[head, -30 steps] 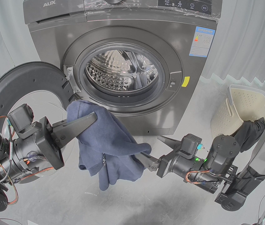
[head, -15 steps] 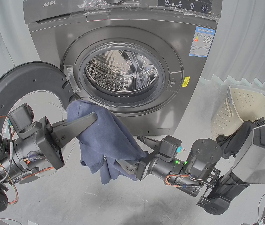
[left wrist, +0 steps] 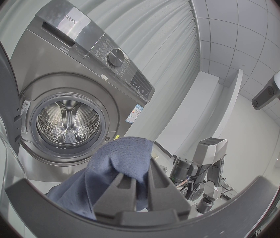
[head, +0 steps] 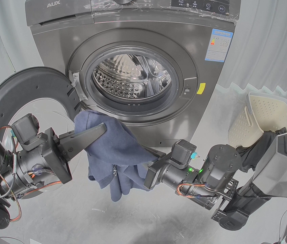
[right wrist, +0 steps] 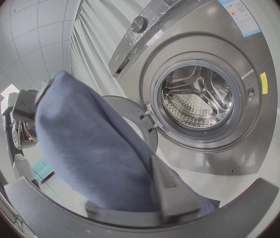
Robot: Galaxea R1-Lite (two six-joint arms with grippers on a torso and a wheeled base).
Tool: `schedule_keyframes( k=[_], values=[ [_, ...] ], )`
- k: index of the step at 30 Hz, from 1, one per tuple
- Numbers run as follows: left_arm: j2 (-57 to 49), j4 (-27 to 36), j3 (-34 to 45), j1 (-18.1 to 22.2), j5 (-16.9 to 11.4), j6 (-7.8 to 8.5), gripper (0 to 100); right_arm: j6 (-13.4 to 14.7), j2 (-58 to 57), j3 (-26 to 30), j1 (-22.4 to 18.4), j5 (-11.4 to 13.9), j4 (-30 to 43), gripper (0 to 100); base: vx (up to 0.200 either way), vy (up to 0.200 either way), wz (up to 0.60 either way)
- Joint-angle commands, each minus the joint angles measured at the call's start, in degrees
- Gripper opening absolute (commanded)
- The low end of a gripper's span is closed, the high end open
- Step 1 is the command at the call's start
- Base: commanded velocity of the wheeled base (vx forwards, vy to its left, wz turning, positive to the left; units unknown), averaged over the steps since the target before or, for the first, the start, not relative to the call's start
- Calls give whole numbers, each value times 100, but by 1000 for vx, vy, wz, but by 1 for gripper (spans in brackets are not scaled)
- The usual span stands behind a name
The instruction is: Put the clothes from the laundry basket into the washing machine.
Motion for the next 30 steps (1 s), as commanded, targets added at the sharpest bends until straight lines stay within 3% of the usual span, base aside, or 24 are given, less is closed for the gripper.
schedule_keyframes(
  k=[1,13,14,21,30],
  values=[
    [115,-7,-1,37,23,-3,0,-3,-192,43,-40,0,-3,0,0,0,0],
    [309,-7,-28,152,32,-30,0,-91,-895,430,-234,-8,-3,0,0,0,0],
    [309,-7,-28,169,23,-39,100,-91,-931,430,-251,-8,-3,0,0,0,0],
    [484,-7,52,134,-4,-56,100,-56,-1168,571,-322,0,-3,0,0,0,0],
    [933,-24,148,125,40,41,100,-12,-1361,738,-322,18,-12,0,0,0,0]
  ],
)
